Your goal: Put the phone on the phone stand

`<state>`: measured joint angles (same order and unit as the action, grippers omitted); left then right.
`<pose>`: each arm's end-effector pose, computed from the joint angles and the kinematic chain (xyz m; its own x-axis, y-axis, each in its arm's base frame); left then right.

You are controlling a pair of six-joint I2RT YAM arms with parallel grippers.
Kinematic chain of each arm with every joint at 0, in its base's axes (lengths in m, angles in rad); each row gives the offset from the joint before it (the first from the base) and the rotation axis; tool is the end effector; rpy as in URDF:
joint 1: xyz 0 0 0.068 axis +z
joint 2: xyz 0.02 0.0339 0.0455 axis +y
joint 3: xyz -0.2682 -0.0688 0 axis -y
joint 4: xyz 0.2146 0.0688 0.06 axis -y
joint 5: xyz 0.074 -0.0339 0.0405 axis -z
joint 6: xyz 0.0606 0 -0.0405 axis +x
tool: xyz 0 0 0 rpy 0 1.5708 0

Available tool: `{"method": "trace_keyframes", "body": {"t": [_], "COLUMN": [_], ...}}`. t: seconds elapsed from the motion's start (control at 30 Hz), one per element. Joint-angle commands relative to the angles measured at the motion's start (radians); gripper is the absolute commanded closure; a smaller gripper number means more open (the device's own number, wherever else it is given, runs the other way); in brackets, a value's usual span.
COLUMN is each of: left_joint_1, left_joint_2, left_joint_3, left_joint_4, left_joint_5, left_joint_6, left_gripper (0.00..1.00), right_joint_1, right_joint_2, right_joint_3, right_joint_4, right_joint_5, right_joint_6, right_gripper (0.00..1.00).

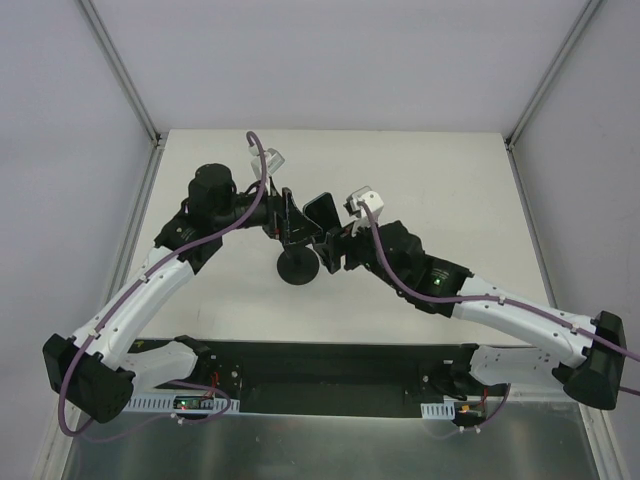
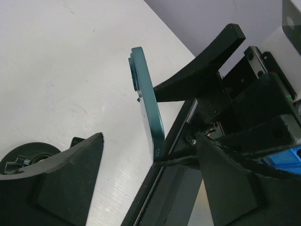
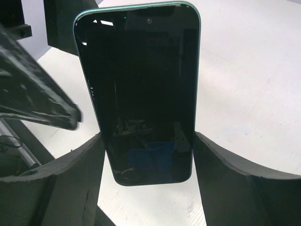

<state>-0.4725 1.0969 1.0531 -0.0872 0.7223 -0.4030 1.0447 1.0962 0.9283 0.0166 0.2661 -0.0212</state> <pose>0.1893 -0.1417 0.3871 -0.4698 -0.0903 -0.8781 0.8054 0.3635 -0.4683 0.1393 0.2082 0.3554 -0.0608 -0.1454 -0.9875 -0.7052 0.7064 -0.0606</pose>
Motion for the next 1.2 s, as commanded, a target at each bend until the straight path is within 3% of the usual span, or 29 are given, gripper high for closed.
{"method": "trace_keyframes", "body": {"t": [0.0,0.07,0.1,0.2,0.23,0.27,0.3,0.33,0.37,0.43,0.47,0.5,0.67,0.8,0.87,1.03,1.1,1.17], "left_joint_1": [-0.009,-0.012,-0.014,-0.017,-0.015,-0.017,-0.015,-0.017,-0.018,-0.018,-0.018,-0.018,-0.018,-0.031,-0.038,-0.060,-0.060,-0.060], "left_joint_2": [0.015,0.018,0.017,0.012,0.012,0.012,0.011,0.008,0.004,-0.008,-0.014,-0.018,-0.008,-0.034,-0.043,-0.091,-0.124,-0.156], "left_joint_3": [-0.010,-0.007,-0.008,-0.008,-0.008,-0.007,-0.008,-0.008,-0.008,-0.008,-0.010,-0.013,-0.001,-0.036,-0.042,-0.058,-0.045,-0.013], "left_joint_4": [0.030,0.032,0.032,0.032,0.030,0.029,0.029,0.027,0.029,0.029,0.029,0.030,0.072,0.207,0.227,0.244,0.192,0.006], "left_joint_5": [-0.018,-0.015,-0.017,-0.026,-0.026,-0.026,-0.027,-0.024,-0.024,-0.023,-0.018,-0.012,0.200,0.314,0.339,0.364,0.320,0.150], "left_joint_6": [0.009,0.006,0.007,0.015,0.019,0.021,0.023,0.030,0.035,0.047,0.052,0.056,0.046,0.016,0.021,0.064,0.093,0.179], "left_gripper": [0.30,0.40,0.52,0.73,0.93,1.00,1.00,1.00,1.00,1.00,1.00,1.00,1.00,1.00,1.00,1.00,1.00,1.00], "right_joint_1": [0.066,0.092,0.101,0.127,0.129,0.129,0.129,0.129,0.124,0.097,0.080,0.058,-0.081,-0.153,-0.170,-0.173,-0.172,-0.173], "right_joint_2": [0.034,0.059,0.065,0.076,0.079,0.080,0.082,0.079,0.076,0.058,0.045,0.031,-0.067,-0.130,-0.131,-0.119,-0.121,-0.140], "right_joint_3": [0.101,0.116,0.122,0.136,0.144,0.152,0.156,0.158,0.158,0.159,0.146,0.136,0.061,-0.038,-0.077,-0.094,-0.083,-0.053], "right_joint_4": [0.091,0.085,0.082,0.071,0.065,0.051,0.016,0.003,-0.012,-0.099,-0.124,-0.171,-0.264,-0.134,-0.064,0.049,0.030,-0.041], "right_joint_5": [0.165,0.198,0.211,0.214,0.211,0.194,0.185,0.170,0.116,0.047,-0.046,-0.107,-0.446,-0.649,-0.756,-0.792,-0.779,-0.670], "right_joint_6": [-0.055,-0.066,-0.071,-0.083,-0.080,-0.077,-0.069,-0.066,-0.068,-0.063,-0.043,-0.034,-0.028,0.042,0.099,0.139,0.121,0.071], "right_gripper": [0.99,0.99,0.99,0.99,0.99,0.99,0.93,0.79,0.48,0.23,0.06,0.01,0.04,0.01,0.09,0.20,0.17,0.06]}}
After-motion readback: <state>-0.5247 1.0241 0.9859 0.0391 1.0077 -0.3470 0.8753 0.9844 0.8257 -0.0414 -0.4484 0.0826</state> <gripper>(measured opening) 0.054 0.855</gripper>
